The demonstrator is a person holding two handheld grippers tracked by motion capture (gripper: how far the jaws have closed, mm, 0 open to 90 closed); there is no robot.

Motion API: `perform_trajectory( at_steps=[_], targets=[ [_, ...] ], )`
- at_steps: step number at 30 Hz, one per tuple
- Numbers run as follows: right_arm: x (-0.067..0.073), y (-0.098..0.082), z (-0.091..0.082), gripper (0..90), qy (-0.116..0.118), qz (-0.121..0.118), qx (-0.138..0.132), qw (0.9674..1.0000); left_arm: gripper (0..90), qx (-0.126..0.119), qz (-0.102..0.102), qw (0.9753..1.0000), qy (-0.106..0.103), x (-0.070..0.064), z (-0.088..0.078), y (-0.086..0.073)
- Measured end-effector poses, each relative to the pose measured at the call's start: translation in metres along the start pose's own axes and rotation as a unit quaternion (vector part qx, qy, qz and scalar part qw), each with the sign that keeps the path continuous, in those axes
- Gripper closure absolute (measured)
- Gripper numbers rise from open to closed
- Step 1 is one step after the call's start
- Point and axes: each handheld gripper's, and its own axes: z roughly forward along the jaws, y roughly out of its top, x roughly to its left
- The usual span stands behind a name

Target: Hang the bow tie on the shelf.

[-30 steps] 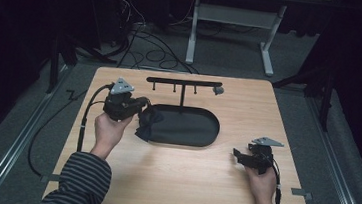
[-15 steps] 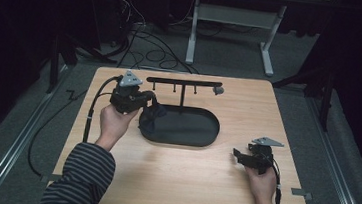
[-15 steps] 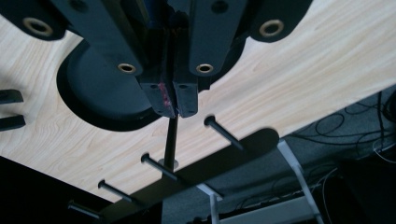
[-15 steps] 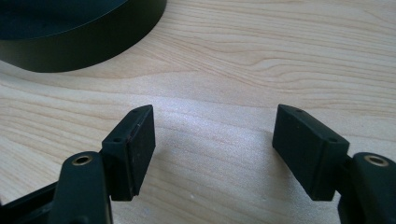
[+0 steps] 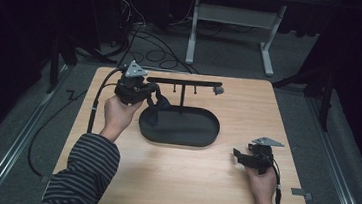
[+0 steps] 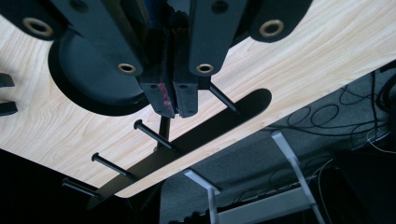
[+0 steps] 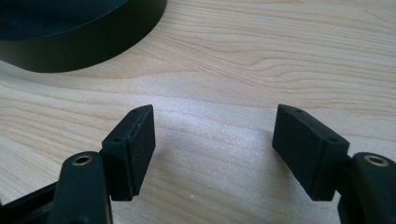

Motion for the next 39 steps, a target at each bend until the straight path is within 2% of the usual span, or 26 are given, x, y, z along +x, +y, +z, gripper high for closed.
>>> perform_trajectory(
  at_steps=[11, 21, 32, 39],
  targets=[
    [0.0, 0.0, 0.0, 31.2, 0.0, 0.0, 0.0, 1.0, 87.0, 0.013, 0.001, 0.9998, 0.016, 0.007, 0.011, 0.001],
    [0.0, 0.0, 0.0, 31.2, 0.0, 0.0, 0.0, 1.0, 86.5, 0.017, -0.01, 0.9996, 0.021, 0.014, 0.018, -0.001],
    [0.0, 0.0, 0.0, 31.2, 0.001, 0.001, 0.0, 1.0, 85.8, 0.015, -0.02, 0.9993, 0.027, 0.02, 0.02, -0.002],
    [0.0, 0.0, 0.0, 31.2, 0.001, 0.0, 0.0, 1.0, 81.4, 0.021, -0.022, 0.9991, 0.028, 0.021, 0.02, -0.004]
  ],
)
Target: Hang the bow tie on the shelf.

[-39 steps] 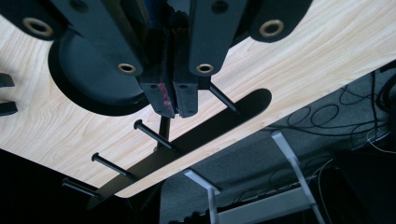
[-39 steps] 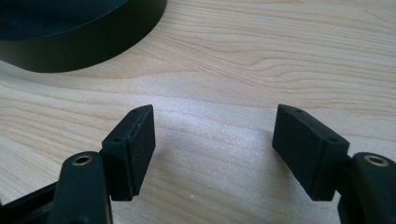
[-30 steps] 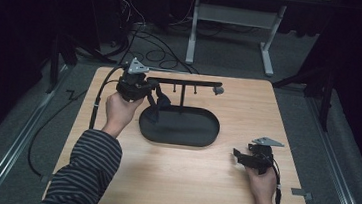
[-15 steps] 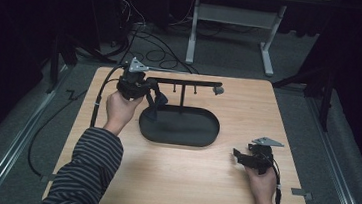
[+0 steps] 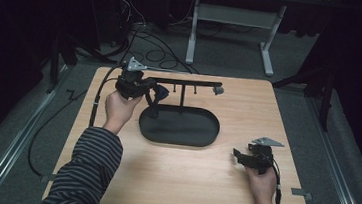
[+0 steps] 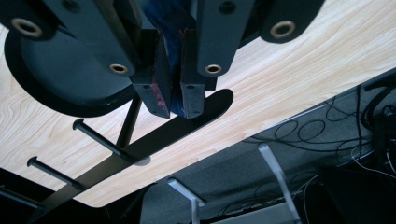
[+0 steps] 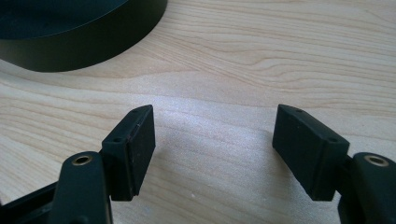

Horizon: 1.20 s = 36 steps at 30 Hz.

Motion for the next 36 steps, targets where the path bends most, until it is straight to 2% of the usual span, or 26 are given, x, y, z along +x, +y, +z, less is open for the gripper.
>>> perform_trajectory(
  at_steps=[11, 14, 20, 30, 36],
  targets=[
    [0.0, 0.0, 0.0, 31.2, -0.001, -0.002, 0.0, 1.0, 70.3, -0.013, -0.003, 0.9999, 0.004, -0.002, -0.012, -0.006],
    [0.0, 0.0, 0.0, 31.2, -0.002, -0.002, 0.0, 1.0, 65.9, -0.016, -0.009, 0.9998, 0.01, -0.001, -0.015, -0.01],
    [0.0, 0.0, 0.0, 31.2, -0.002, -0.003, 0.001, 1.0, 60.3, -0.016, -0.004, 0.9998, 0.011, -0.005, -0.022, -0.016],
    [0.001, 0.0, 0.0, 31.2, -0.002, -0.003, 0.001, 1.0, 55.6, -0.016, -0.012, 0.9998, 0.005, -0.008, -0.031, -0.025],
    [0.001, 0.0, 0.0, 31.2, -0.003, -0.004, 0.002, 1.0, 52.9, -0.01, -0.012, 0.9998, 0.008, -0.008, -0.036, -0.033]
  ],
)
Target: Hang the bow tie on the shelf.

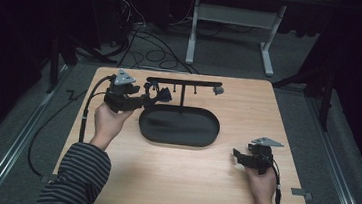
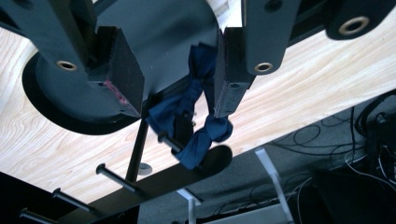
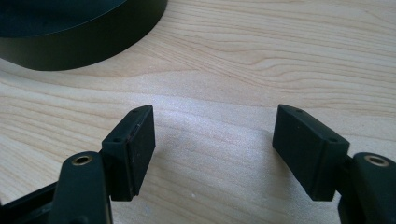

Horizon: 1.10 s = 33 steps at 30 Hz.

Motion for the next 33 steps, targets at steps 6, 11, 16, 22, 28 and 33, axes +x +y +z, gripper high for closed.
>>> perform_trajectory(
  at_steps=[6, 11, 16, 22, 28, 33],
  targets=[
    [0.0, 0.0, 0.0, 31.2, -0.001, 0.0, -0.001, 1.0, 53.0, -0.006, -0.006, 1.0, 0.001, 0.002, -0.006, -0.007],
    [0.0, 0.0, 0.0, 31.2, -0.001, -0.001, -0.001, 1.0, 52.8, -0.002, -0.008, 1.0, 0.002, 0.002, -0.008, -0.013],
    [0.0, 0.0, 0.0, 31.2, -0.001, -0.001, -0.001, 1.0, 52.8, -0.006, -0.017, 0.9998, 0.0, 0.002, -0.011, -0.018],
    [0.0, 0.0, 0.0, 31.2, -0.001, -0.001, 0.0, 1.0, 52.7, -0.005, -0.02, 0.9998, 0.0, 0.002, -0.014, -0.024],
    [0.0, 0.0, 0.0, 31.2, -0.001, -0.001, 0.0, 1.0, 52.6, -0.007, -0.028, 0.9996, 0.0, 0.004, -0.02, -0.03],
    [0.0, 0.0, 0.0, 31.2, -0.001, -0.001, -0.001, 1.0, 52.5, -0.006, -0.036, 0.9993, 0.003, 0.006, -0.025, -0.035]
  ],
)
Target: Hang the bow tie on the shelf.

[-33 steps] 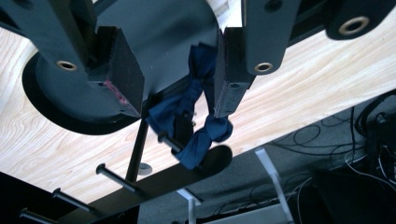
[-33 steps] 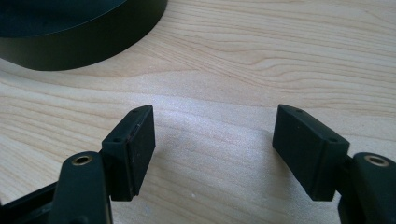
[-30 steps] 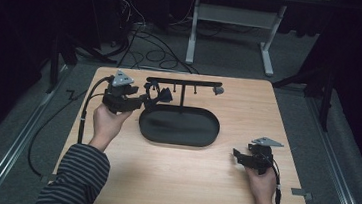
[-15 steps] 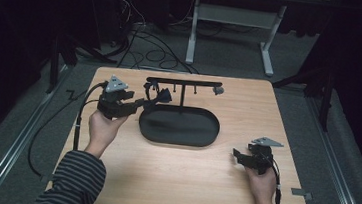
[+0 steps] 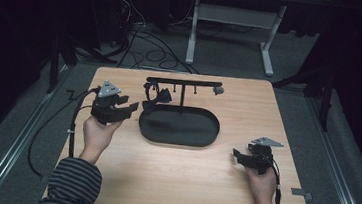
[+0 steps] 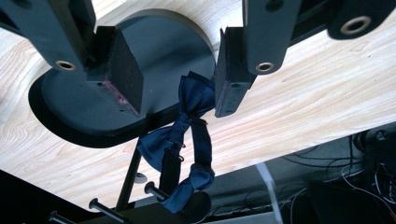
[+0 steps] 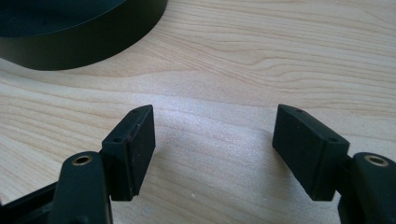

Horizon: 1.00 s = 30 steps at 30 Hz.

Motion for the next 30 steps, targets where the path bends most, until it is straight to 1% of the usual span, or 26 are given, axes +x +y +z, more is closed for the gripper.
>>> perform_trajectory(
  at_steps=[7, 12, 15, 19, 26, 30],
  targets=[
    [0.0, 0.0, 0.0, 31.2, 0.0, 0.0, 0.0, 1.0, 52.3, 0.0, -0.005, 1.0, 0.002, 0.002, -0.006, -0.007],
    [0.0, 0.0, 0.0, 31.2, -0.001, 0.0, 0.001, 1.0, 52.1, 0.001, -0.01, 1.0, 0.001, 0.001, -0.007, -0.015],
    [0.0, 0.0, 0.0, 31.2, -0.001, 0.0, 0.001, 1.0, 52.1, 0.006, -0.013, 0.9999, 0.002, 0.001, -0.006, -0.02],
    [0.0, 0.0, 0.0, 31.2, -0.001, 0.0, 0.001, 1.0, 52.0, 0.011, -0.019, 0.9997, 0.004, 0.003, -0.008, -0.027],
    [0.001, 0.0, 0.0, 31.2, -0.001, 0.0, 0.001, 1.0, 51.9, 0.013, -0.037, 0.9992, 0.006, 0.007, -0.012, -0.04],
    [0.001, 0.0, 0.0, 31.2, -0.002, 0.0, 0.002, 1.0, 51.8, 0.019, -0.043, 0.9989, 0.007, 0.009, -0.013, -0.048]
  ],
)
